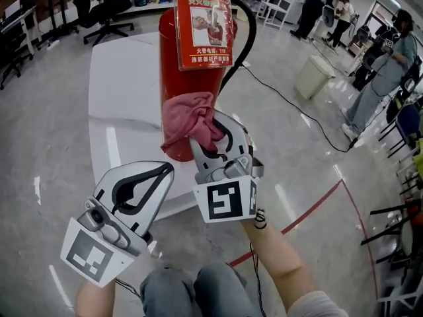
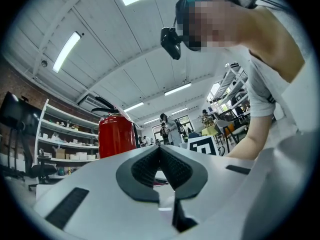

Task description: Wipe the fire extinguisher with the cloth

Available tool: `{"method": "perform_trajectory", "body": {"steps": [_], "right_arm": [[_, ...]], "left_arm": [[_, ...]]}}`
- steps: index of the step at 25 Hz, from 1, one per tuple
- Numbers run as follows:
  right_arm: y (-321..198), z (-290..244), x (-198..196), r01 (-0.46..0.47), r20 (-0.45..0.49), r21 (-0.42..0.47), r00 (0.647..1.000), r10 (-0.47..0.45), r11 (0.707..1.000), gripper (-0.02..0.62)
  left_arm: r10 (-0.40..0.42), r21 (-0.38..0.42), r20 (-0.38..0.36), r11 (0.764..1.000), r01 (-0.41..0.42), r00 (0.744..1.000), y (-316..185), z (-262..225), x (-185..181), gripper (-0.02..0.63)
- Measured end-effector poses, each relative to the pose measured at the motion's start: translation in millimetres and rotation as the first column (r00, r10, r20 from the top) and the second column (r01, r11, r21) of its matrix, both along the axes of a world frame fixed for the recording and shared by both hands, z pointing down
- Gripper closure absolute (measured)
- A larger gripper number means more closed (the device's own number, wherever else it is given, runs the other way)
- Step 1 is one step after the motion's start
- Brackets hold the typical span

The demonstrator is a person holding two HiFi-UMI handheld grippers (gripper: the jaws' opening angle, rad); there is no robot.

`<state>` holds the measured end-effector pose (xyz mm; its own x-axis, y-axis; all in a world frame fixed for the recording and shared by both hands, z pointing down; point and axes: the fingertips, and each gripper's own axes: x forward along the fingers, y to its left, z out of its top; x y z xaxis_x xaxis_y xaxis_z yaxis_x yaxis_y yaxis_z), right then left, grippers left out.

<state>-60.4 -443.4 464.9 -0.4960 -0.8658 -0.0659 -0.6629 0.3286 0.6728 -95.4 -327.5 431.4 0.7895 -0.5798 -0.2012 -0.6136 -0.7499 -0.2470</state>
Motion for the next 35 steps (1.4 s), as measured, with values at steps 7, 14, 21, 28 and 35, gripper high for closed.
{"method": "perform_trajectory", "body": {"steps": [7,14,21,28,35], "right_arm": [[14.5,-35.6,10.6,0.046,0.072,-0.128,0.997,-0.037,0.991,0.466],[59.6,-79.6,19.4,0.082,0.106,-0.292,0.993,-0.053,0.953,0.466],[131.9,-201.4,33.4,0.174,0.23,-0.374,0.969,-0.09,0.911,0.466],[220.4,-338.5,71.6,0.293,0.376,-0.361,0.915,-0.149,0.885,0.466],[309.7,-404.4,97.1,0.429,0.455,-0.33,0.853,-0.256,0.841,0.466]], "left_arm": [[0.01,-0.055,-0.014,0.998,-0.011,1.0,-19.2,-51.1,0.7,0.597],[-0.015,-0.175,-0.056,0.985,0.005,0.998,-3.7,-112.7,-2.3,0.597],[-0.048,-0.217,-0.002,0.975,0.046,0.999,49.2,-227.3,16.0,0.597],[-0.112,-0.192,-0.05,0.976,0.101,0.992,121.8,-352.1,48.2,0.597],[-0.116,-0.131,-0.055,0.986,0.108,0.992,200.4,-400.1,83.2,0.597]]}}
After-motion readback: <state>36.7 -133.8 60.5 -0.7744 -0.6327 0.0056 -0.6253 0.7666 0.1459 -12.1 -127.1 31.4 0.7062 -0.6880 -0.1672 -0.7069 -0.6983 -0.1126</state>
